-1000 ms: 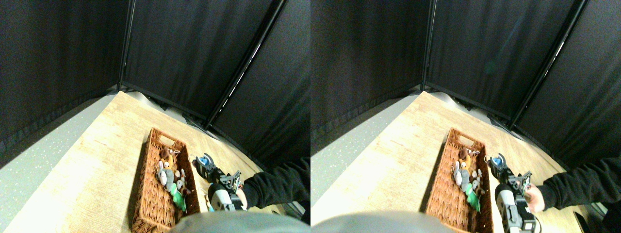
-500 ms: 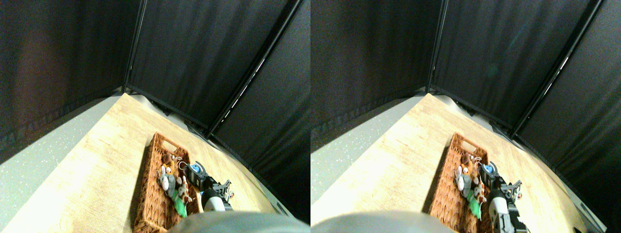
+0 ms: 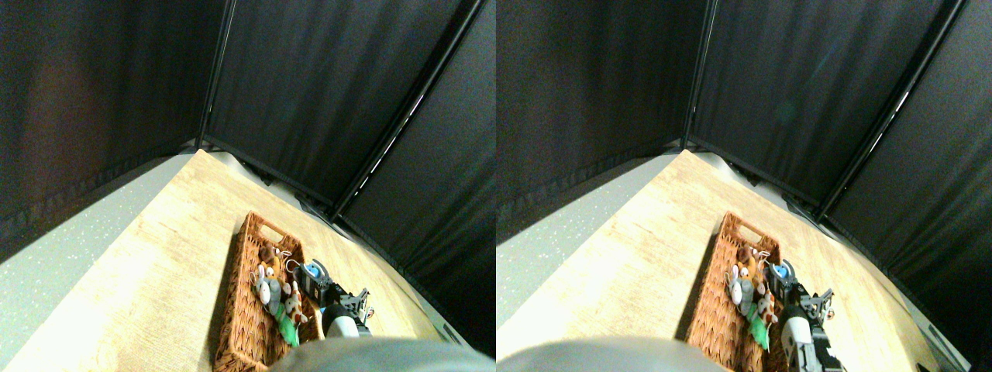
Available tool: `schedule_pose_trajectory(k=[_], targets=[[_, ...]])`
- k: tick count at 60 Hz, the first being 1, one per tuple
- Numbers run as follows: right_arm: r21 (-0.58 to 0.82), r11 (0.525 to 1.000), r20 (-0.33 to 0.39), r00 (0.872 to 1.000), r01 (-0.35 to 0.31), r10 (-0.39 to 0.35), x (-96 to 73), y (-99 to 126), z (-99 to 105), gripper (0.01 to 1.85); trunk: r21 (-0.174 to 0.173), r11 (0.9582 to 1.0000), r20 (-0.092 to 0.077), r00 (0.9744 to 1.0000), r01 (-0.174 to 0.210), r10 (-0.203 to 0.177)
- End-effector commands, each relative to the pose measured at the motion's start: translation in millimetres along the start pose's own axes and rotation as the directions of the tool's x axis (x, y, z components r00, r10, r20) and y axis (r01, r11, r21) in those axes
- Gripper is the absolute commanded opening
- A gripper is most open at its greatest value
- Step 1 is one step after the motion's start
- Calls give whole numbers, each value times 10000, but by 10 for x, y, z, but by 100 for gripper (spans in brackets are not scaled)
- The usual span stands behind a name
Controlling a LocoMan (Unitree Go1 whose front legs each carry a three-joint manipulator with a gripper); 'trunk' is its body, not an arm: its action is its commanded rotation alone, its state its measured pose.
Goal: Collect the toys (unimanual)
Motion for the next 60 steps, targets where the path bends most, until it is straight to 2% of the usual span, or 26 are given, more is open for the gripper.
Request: schedule_pose_trajectory(k=[1, 8, 9, 11, 12, 13, 16, 21, 26, 34, 36, 38, 42, 46, 47, 50, 60], targets=[[-22, 9996, 27, 9996, -295, 295, 14, 60, -1, 6, -110, 9998, -72, 9998, -177, 176], [389, 9987, 36, 9995, -321, 320, 35, 53, 3, 6, -130, 9997, -68, 9998, -193, 192], [241, 9992, 35, 9995, -309, 308, 38, 52, 8, 15, -135, 9997, -78, 9998, -188, 187], [262, 9996, -86, 9999, -79, 81, 31, 63, 9, 53, -145, 9997, -72, 9998, -187, 186], [262, 9996, -86, 9999, -79, 81, 31, 63, 9, 53, -145, 9997, -72, 9998, -187, 186], [371, 9993, -143, 9999, -16, 21, 29, 65, 10, 61, -139, 9997, -49, 9998, -177, 176], [419, 9991, -392, 9992, 114, -98, 19, 83, 7, 100, -142, 9998, -60, 9998, -170, 169], [155, 9999, -575, 9983, 10, -1, 18, 118, 12, 127, -157, 9998, -74, 9999, -156, 154], [63, 9997, -569, 9981, -238, 241, 42, 125, 17, 127, -169, 9997, -59, 9999, -160, 159], [112, 9995, -383, 9989, -283, 287, 76, 141, 58, 116, -89, 9999, -111, 9999, -100, 99], [-51, 9996, -155, 9995, -291, 290, 73, 144, 86, 111, -69, 9999, -122, 9999, -82, 81], [33, 9997, -141, 9996, -259, 260, 75, 144, 119, 106, -25, 10000, -155, 9999, -61, 60], [315, 9992, 147, 9996, -257, 252, 93, 114, 218, 82, 56, 10000, -207, 9998, -14, 15], [381, 9990, 237, 9994, -245, 236, 96, 108, 233, 79, 130, 9999, -268, 9996, 35, -31], [303, 9992, 682, 9974, -255, 234, 108, 54, 332, 67, 212, 9997, -313, 9995, 96, -89], [94, 9997, 978, 9950, -223, 213, 98, 18, 409, 59, 320, 9993, -391, 9991, 198, -186], [-207, 9998, 1722, 9850, -54, 89, 36, -77, 584, 54, 734, 9955, -628, 9965, 606, -560]])
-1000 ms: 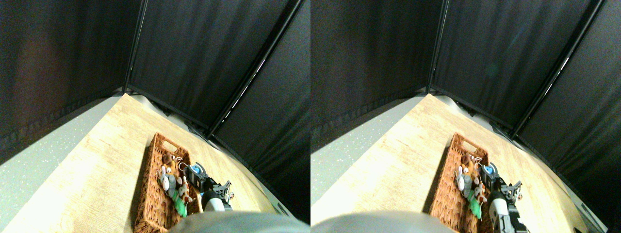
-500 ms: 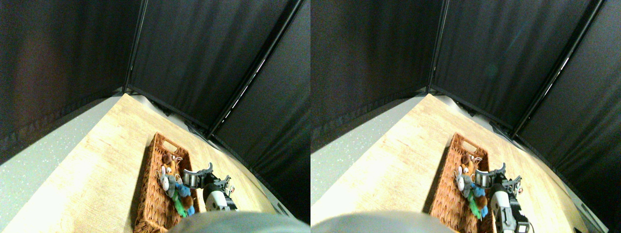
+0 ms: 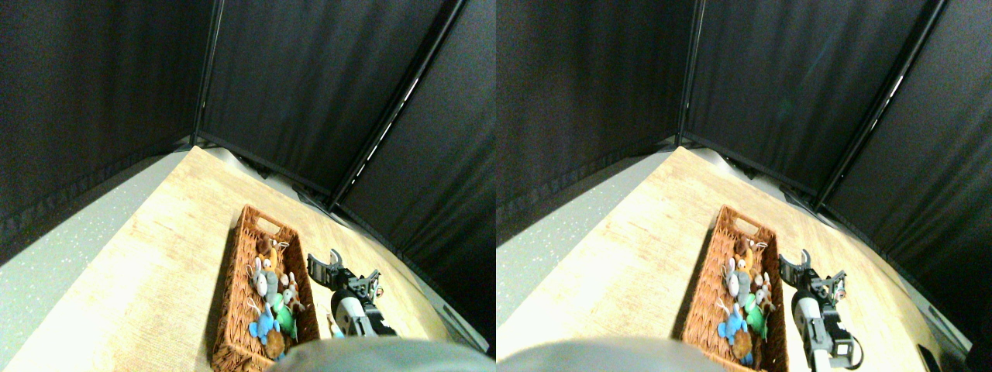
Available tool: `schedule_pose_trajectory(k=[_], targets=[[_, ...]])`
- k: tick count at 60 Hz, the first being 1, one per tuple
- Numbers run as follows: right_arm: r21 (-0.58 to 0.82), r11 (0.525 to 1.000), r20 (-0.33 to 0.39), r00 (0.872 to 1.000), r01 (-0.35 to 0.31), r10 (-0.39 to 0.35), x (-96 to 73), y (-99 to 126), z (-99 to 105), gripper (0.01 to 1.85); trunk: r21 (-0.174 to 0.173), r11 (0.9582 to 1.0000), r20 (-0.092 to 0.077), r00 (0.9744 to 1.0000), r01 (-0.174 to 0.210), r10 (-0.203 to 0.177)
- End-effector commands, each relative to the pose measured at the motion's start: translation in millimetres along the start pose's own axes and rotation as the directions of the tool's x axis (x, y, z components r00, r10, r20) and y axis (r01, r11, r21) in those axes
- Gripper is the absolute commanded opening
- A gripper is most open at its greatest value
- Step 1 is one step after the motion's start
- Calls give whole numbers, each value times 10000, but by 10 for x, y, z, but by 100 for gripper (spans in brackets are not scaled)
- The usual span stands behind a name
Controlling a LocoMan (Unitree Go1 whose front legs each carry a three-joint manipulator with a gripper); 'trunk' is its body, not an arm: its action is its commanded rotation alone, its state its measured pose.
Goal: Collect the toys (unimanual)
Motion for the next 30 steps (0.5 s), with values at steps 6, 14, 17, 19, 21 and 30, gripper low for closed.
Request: schedule_pose_trajectory(k=[6, 14, 17, 19, 21, 30], targets=[[-70, 9986, 667, 9964, -516, 519, -40, 68, 142, 46, 436, 9983, -407, 9985, 397, -379], [-335, 9988, 1485, 9881, -363, 409, -100, -46, 287, 35, 753, 9950, -590, 9964, 660, -616], [-294, 9992, 1778, 9836, -262, 310, -122, -95, 342, 30, 845, 9937, -651, 9956, 732, -678], [-461, 9989, 1967, 9802, -129, 218, -145, -124, 371, 25, 904, 9928, -683, 9950, 785, -724], [-458, 9989, 2065, 9783, -56, 150, -152, -144, 395, 22, 954, 9920, -718, 9945, 829, -762], [-586, 9980, 2626, 9649, 220, -58, -236, -291, 484, 20, 1132, 9883, -800, 9924, 1018, -930]])
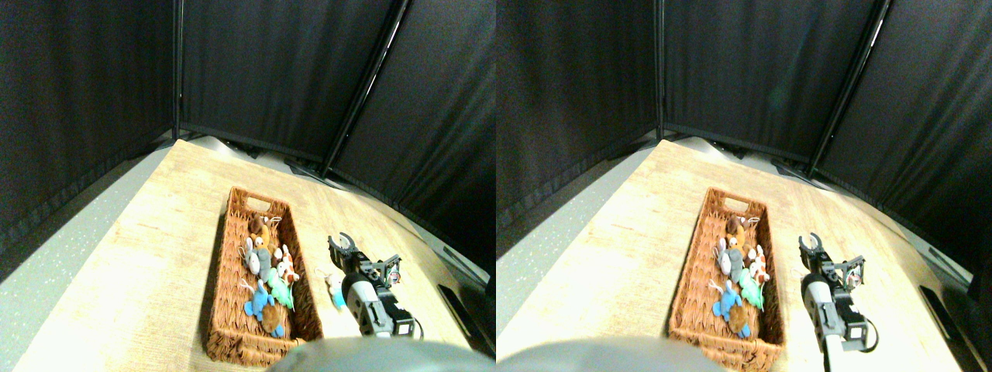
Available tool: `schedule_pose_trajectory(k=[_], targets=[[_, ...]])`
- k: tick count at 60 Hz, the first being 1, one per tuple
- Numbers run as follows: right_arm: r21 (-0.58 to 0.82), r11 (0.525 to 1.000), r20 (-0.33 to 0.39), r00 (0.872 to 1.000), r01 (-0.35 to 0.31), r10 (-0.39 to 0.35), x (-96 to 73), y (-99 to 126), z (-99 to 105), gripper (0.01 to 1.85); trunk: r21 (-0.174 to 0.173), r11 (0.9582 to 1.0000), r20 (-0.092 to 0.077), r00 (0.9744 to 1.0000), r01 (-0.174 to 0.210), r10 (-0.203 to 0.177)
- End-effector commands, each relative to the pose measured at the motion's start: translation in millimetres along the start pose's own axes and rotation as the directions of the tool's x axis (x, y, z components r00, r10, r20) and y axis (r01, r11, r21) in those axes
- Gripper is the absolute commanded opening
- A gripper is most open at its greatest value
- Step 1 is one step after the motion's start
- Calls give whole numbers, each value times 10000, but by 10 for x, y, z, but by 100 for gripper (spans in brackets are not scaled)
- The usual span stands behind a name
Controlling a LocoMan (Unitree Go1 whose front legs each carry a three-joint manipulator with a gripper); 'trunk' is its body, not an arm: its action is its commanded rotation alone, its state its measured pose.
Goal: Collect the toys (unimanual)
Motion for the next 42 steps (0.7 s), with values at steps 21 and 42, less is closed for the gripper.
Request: schedule_pose_trajectory(k=[21, 42], targets=[[1017, 9945, 726, 9968, 257, -332, -99, -225, 194, 37, 193, 9994, -288, 9992, 284, -278], [1055, 9835, 334, 9879, 1471, -1513, -10, -526, 243, 74, 112, 9996, -404, 9989, 242, -238]])
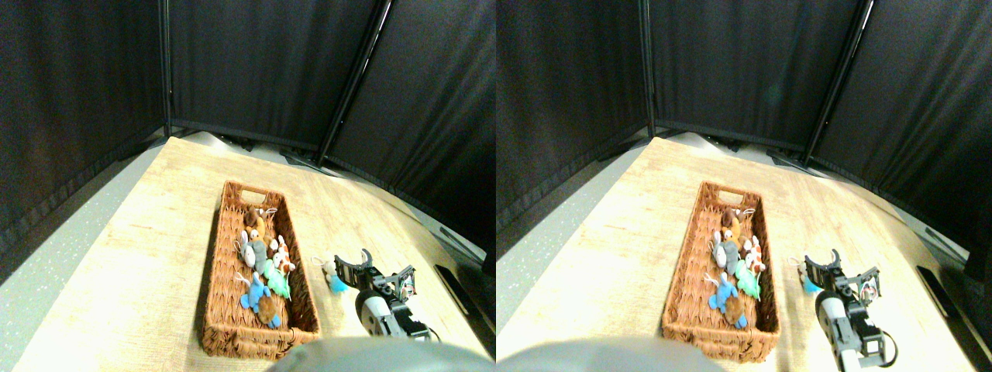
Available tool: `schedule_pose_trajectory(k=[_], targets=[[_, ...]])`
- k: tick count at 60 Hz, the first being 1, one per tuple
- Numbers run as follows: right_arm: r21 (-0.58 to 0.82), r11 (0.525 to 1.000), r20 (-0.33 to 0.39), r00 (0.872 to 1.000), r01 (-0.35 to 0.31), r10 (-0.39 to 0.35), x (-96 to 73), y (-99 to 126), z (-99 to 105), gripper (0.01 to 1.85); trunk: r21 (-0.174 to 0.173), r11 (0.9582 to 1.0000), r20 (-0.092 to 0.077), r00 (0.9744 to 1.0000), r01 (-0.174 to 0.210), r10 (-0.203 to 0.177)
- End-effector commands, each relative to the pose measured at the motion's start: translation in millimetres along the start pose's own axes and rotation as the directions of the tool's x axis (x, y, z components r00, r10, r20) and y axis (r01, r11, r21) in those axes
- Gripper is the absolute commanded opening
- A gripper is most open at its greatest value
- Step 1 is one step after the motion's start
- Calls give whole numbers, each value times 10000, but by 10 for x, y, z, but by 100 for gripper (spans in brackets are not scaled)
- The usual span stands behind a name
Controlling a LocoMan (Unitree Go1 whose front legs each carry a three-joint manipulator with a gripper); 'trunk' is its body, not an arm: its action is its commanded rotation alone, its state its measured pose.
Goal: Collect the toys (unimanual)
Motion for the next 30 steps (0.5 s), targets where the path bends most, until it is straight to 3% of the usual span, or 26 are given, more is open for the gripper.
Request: schedule_pose_trajectory(k=[1, 8, 13, 30], targets=[[190, 9998, 208, 9998, 46, -50, 57, 8, 32, 76, -175, 9998, -191, 9998, -64, 61], [364, 9985, 321, 9986, 407, -418, 108, -56, 26, 84, -227, 9997, -166, 9998, -88, 84], [625, 9952, 389, 9962, 755, -780, 142, -102, 13, 79, -252, 9996, -157, 9998, -115, 111], [1094, 9902, 221, 9957, 866, -895, 237, -195, -40, 73, -276, 9995, -125, 9998, -174, 170]])
